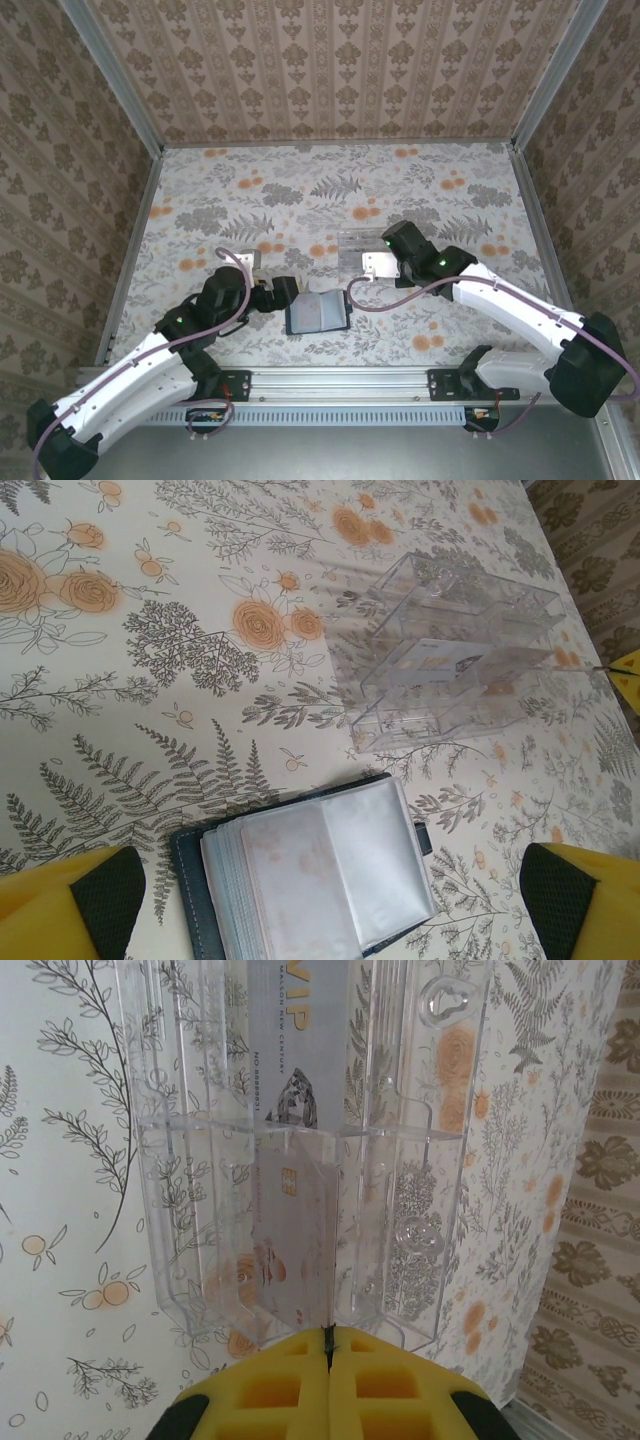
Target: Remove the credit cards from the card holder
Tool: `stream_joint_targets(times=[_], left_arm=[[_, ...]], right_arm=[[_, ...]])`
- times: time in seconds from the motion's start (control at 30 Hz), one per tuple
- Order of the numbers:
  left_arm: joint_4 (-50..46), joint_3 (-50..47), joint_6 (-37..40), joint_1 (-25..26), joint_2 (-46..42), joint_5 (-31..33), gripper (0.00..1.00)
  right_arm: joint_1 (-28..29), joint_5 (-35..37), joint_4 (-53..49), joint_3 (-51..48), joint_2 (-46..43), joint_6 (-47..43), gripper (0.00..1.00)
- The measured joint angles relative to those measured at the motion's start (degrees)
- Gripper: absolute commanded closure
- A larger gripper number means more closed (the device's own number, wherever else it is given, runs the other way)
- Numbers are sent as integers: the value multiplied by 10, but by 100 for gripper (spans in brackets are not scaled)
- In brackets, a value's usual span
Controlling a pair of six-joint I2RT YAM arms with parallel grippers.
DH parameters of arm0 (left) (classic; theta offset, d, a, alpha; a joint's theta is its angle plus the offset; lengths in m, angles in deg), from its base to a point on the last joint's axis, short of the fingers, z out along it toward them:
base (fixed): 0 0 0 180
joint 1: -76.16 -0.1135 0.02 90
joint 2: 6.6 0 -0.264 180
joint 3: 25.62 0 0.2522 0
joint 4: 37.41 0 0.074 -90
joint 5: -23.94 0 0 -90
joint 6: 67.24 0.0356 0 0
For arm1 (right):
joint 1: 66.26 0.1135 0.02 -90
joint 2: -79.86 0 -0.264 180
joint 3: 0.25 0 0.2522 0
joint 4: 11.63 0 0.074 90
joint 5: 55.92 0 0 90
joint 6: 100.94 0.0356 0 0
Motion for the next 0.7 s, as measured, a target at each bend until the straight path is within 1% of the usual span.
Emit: stream_joint_targets(times=[0.43,0.7], left_arm=[[-1,-2,0,0,-12,0,0],[-3,-3,0,0,-19,0,0]], right_arm=[[-31,-5,27,-15,14,-16,100],[-42,-7,38,-17,50,-16,100]])
